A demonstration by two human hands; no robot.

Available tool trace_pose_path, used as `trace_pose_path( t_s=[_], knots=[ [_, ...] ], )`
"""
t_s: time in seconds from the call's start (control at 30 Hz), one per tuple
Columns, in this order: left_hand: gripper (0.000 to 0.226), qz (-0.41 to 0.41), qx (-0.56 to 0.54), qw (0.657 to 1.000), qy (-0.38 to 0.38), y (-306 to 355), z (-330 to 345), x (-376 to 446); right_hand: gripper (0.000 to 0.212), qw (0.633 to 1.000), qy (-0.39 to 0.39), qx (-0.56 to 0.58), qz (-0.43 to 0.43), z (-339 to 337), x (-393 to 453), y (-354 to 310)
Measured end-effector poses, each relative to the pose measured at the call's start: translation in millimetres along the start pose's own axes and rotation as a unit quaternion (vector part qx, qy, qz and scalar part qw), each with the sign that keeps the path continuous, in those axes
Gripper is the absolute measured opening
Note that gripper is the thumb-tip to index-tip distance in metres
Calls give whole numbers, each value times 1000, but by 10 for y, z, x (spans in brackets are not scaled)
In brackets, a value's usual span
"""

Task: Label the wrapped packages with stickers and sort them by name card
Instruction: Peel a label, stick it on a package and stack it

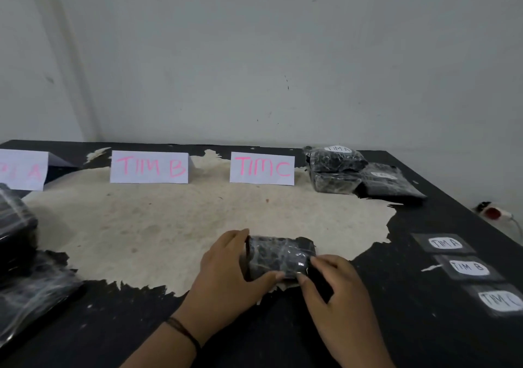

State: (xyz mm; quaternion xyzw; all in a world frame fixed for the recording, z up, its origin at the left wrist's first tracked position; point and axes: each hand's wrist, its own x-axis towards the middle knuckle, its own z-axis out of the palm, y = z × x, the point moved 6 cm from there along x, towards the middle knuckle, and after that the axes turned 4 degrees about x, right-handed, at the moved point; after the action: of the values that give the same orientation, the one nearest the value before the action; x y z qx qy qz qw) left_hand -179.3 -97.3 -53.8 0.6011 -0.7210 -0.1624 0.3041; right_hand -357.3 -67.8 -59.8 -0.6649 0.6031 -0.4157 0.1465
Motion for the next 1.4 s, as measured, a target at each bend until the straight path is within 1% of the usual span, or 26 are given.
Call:
trace_pose_path(
  t_s=[0.07, 0.1, 0.23, 0.43, 0.77, 0.9, 1.07, 1.23, 1.33, 1.4],
  knots=[
    [93, -15, 14, 1000, -5, -62, 32, 0, 39, 1000, -4, -20, -11, 16, -18, -18],
    [95, -11, 17, 1000, -5, -72, 43, 1, 40, 1000, -4, -25, -16, 20, -24, -28],
    [90, 26, 47, 999, 4, -48, 66, -6, 43, 999, -11, -41, -27, 19, -44, -82],
    [86, 25, 52, 998, 16, -51, 71, -4, 47, 998, -24, -47, -19, 13, -49, -103],
    [90, 46, 52, 997, 17, -2, 55, -16, 47, 999, -11, -30, -11, 2, -68, -72],
    [91, 38, 61, 997, 2, 9, 74, -28, 47, 1000, -10, -18, -3, -3, -74, -50],
    [88, 26, 77, 997, -3, 25, 76, -28, 46, 1000, -12, -17, 2, 6, -69, -35],
    [89, 26, 68, 997, 0, 63, 66, -9, 46, 1000, -11, -9, 13, -1, -46, -14],
    [94, 25, 63, 998, -15, 91, 56, 2, 48, 999, -22, 3, 35, -15, -36, 13],
    [99, 35, 60, 998, -12, 127, 51, 18, 51, 998, -35, 15, 46, -38, -31, 40]
  ],
)
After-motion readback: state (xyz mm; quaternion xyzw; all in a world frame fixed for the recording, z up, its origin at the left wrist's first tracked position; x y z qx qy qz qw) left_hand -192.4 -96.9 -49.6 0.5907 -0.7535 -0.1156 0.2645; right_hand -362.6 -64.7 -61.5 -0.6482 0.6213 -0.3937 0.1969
